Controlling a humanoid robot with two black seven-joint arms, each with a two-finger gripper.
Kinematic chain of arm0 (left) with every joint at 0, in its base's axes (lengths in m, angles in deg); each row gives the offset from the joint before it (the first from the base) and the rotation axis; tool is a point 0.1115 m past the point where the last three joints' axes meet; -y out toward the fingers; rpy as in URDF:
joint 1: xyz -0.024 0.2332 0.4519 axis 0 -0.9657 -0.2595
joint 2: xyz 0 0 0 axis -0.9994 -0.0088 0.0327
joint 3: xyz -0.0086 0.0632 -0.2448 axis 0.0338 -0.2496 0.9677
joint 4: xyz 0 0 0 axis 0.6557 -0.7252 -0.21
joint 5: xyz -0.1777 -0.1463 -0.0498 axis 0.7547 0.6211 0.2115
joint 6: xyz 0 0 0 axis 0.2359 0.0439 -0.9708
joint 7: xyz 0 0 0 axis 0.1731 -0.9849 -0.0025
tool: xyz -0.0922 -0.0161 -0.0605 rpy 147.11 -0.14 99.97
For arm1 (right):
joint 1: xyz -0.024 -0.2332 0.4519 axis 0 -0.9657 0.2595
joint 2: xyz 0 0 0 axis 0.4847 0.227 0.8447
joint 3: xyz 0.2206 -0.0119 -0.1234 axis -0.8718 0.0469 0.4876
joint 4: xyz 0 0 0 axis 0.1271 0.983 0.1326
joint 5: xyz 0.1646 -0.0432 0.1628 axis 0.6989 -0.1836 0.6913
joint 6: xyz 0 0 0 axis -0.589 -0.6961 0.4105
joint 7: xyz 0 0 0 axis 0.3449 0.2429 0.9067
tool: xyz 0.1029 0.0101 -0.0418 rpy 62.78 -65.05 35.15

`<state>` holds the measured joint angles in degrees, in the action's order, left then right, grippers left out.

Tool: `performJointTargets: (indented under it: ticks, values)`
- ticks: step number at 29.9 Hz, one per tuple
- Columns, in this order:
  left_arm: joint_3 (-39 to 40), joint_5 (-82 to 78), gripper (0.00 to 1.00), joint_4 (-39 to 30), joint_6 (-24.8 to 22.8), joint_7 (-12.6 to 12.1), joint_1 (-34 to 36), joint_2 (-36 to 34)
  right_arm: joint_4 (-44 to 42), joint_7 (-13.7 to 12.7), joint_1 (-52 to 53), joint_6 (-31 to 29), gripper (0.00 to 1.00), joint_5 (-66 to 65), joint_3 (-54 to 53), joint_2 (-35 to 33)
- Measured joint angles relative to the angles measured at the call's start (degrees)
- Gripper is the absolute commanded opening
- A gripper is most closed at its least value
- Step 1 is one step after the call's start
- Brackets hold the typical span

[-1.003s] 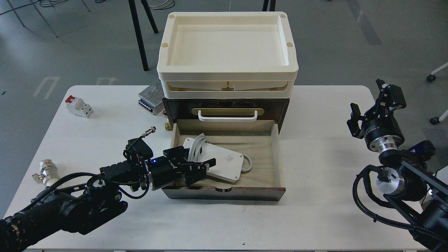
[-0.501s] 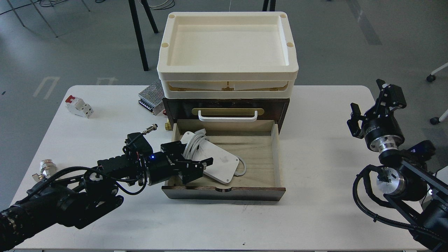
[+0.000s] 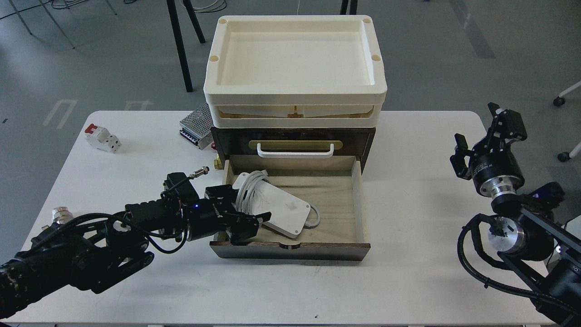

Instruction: Put charging cable into cabinet

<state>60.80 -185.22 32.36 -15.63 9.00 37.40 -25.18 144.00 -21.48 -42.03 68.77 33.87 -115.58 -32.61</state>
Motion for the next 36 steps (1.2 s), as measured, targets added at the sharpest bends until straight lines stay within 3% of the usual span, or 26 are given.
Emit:
performJointTargets:
  ticks: [15, 24, 31, 36]
  values:
    - [0.8, 0.8, 0.86, -0.3, 0.1, 0.0, 2.0, -4.2, 0.0, 0.0, 0.0, 0.0, 0.99, 0.0, 0.0, 0.0]
    - [1.3, 7.5, 0.89, -5.0, 0.4, 0.0, 2.0, -10.3, 0.0, 0.0, 0.0, 0.0, 0.99, 0.0, 0.0, 0.0]
    - [5.0, 20.0, 0.89, -11.1, 0.4, 0.0, 0.9, -16.7, 0.0, 0.0, 0.0, 0.0, 0.99, 0.0, 0.1, 0.0]
    - [5.8, 40.0, 0.89, -12.1, 0.3, 0.0, -0.8, -20.7, 0.3, 0.0, 0.0, 0.0, 0.99, 0.0, 0.3, 0.0]
